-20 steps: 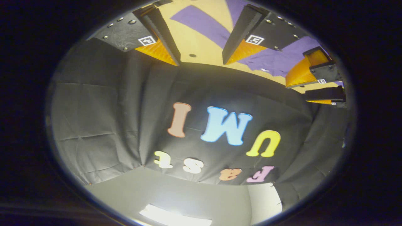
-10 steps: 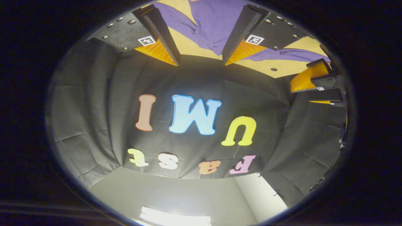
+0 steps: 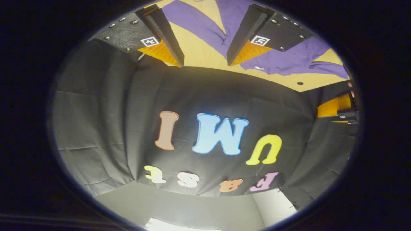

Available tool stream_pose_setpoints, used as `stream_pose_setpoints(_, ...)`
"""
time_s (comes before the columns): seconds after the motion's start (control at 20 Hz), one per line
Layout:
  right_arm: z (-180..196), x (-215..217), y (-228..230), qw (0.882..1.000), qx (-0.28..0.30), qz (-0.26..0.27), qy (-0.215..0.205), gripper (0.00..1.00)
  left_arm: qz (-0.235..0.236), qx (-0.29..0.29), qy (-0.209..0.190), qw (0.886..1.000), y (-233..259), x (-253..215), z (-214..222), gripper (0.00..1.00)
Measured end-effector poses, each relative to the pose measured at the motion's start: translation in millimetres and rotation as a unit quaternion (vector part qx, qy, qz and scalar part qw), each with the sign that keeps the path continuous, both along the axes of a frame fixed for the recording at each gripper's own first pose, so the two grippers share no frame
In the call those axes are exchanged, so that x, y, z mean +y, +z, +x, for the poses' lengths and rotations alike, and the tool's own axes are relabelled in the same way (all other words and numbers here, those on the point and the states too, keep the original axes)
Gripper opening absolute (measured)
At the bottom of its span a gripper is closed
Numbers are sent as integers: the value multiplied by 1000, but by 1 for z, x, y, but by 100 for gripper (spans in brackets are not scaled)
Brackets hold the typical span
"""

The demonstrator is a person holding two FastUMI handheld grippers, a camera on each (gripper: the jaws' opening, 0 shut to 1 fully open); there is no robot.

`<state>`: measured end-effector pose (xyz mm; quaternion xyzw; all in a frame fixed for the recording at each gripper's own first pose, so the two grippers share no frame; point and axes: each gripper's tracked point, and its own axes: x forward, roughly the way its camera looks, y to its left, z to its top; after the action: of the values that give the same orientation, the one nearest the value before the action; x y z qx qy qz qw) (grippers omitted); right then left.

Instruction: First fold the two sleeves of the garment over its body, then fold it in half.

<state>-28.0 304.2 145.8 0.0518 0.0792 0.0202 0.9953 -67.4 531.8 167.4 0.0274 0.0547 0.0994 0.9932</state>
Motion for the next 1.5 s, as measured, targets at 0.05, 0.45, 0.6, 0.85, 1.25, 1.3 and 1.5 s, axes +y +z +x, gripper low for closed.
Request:
stream_pose_setpoints(0.05,0,-10,-18,1000,26,6,-14,88,-1,-3,-1,1000,2,-1,3,94)
stream_pose_setpoints(0.45,-4,-65,-129,970,200,55,-129,88,-5,8,-24,1000,-6,0,27,95)
stream_pose_setpoints(0.6,-9,-72,-165,952,250,72,-159,88,-3,10,-33,999,-7,3,29,97)
stream_pose_setpoints(0.85,-23,-90,-219,915,323,116,-214,88,-4,24,-36,999,-16,13,33,94)
stream_pose_setpoints(1.25,-38,-90,-279,867,411,144,-243,89,-9,37,-27,999,-29,31,32,95)
stream_pose_setpoints(1.3,-39,-91,-283,863,416,147,-247,89,-8,37,-26,999,-27,33,31,95)
stream_pose_setpoints(1.5,-41,-88,-290,857,421,160,-249,90,-8,40,-17,999,-31,45,28,94)
